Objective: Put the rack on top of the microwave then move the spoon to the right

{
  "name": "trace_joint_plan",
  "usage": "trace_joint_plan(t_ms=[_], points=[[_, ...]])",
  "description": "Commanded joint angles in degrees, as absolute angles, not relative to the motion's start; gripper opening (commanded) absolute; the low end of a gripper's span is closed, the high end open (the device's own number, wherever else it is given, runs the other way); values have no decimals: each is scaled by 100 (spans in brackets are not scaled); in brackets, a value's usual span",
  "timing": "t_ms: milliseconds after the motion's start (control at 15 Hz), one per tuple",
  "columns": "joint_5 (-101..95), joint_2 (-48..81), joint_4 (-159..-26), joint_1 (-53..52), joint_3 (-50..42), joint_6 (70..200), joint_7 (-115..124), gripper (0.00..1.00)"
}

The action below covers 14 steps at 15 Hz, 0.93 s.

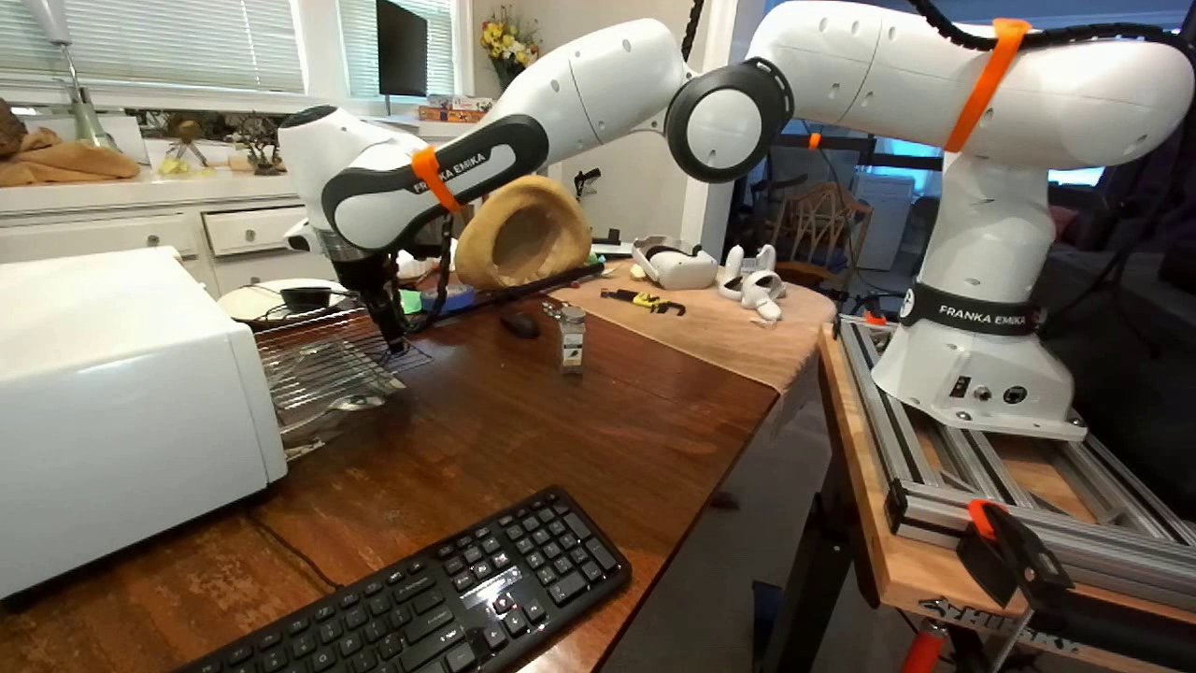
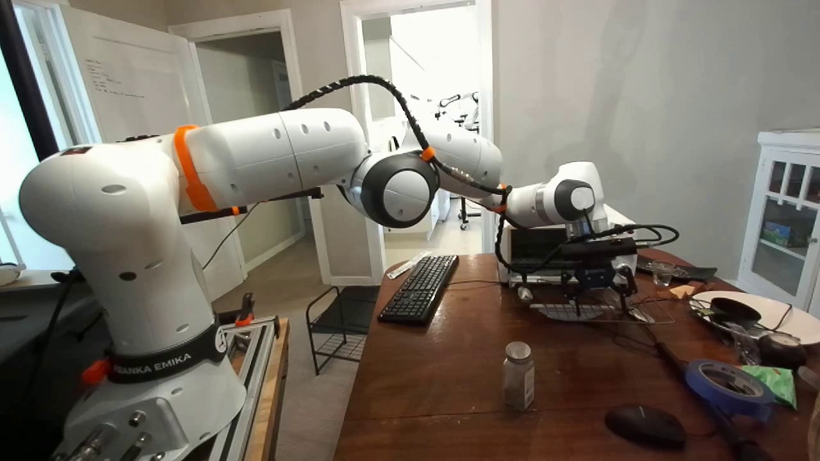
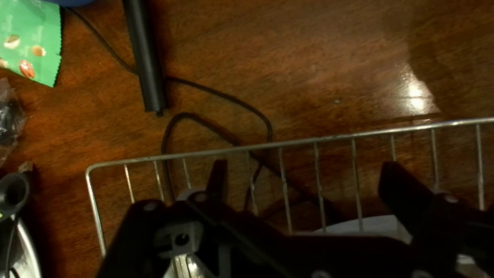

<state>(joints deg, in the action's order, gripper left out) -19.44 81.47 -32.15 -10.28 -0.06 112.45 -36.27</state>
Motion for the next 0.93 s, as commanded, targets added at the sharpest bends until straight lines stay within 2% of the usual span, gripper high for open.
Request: trace_joint_plan(t_ms=[0, 133, 333, 400, 467, 600, 667, 800, 867], points=[[-1894, 8300, -3033, -1029, 1, 11118, -3595, 100], [-1888, 8311, -3020, -1018, 0, 11111, -3597, 100], [-1874, 8318, -3015, -1000, 11, 11092, -3614, 90], [-1871, 8321, -3014, -994, 13, 11085, -3612, 84], [-1866, 8322, -3012, -987, 18, 11079, -3615, 63], [-1864, 8323, -3012, -981, 20, 11071, -3612, 63], [-1864, 8324, -3012, -980, 22, 11066, -3614, 55], [-1865, 8333, -3014, -981, 27, 11061, -3638, 53], [-1872, 8341, -3012, -985, 22, 11064, -3636, 59]])
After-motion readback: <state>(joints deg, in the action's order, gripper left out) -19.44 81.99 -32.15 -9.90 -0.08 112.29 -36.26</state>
